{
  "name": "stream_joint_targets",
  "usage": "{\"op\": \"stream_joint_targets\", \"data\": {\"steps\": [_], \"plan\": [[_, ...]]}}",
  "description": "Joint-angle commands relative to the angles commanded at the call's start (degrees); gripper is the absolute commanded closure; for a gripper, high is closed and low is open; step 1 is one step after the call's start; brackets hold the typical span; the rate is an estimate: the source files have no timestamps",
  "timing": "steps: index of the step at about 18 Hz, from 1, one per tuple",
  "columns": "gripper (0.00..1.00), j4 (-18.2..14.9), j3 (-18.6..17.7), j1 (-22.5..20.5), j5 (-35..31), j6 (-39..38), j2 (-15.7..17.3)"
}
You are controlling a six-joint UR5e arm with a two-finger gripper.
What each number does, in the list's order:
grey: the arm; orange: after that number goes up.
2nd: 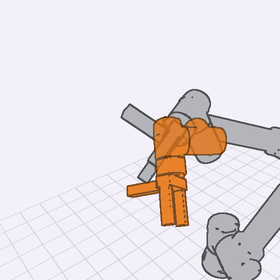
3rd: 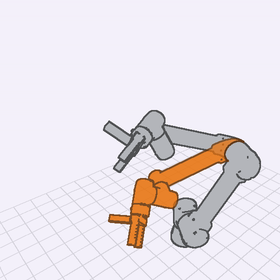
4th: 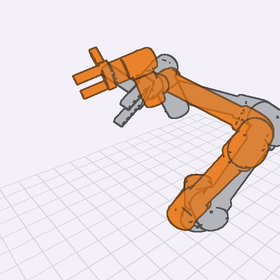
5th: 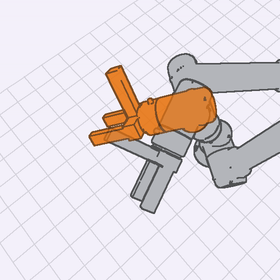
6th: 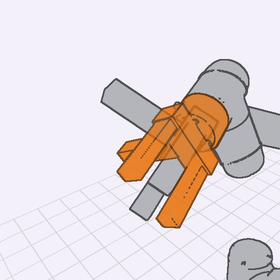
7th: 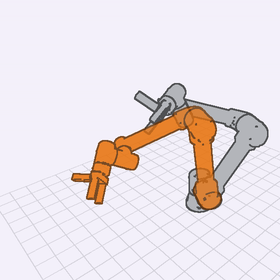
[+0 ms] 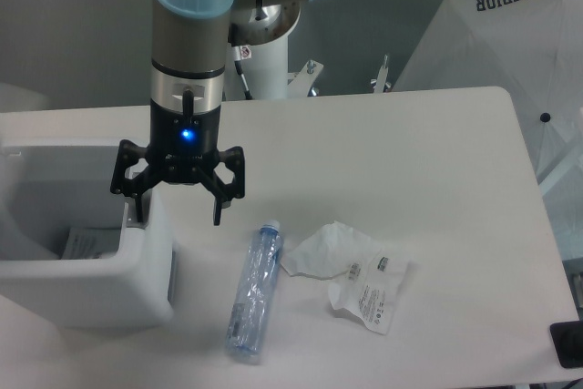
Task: Open the trash can
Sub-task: 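Lift the gripper away from the opened trash can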
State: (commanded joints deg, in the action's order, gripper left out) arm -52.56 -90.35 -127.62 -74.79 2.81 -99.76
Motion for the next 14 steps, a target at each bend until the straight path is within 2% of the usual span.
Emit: {"op": "stream_joint_targets", "data": {"steps": [5,10,14], "plan": [[0.00,0.52,1.66,-0.09,0.00,0.00,0.44],[0.00,1.23,6.84,-3.24,-0.09,0.35,0.26],[0.00,0.88,8.26,-5.97,-5.52,5.86,0.26]]}}
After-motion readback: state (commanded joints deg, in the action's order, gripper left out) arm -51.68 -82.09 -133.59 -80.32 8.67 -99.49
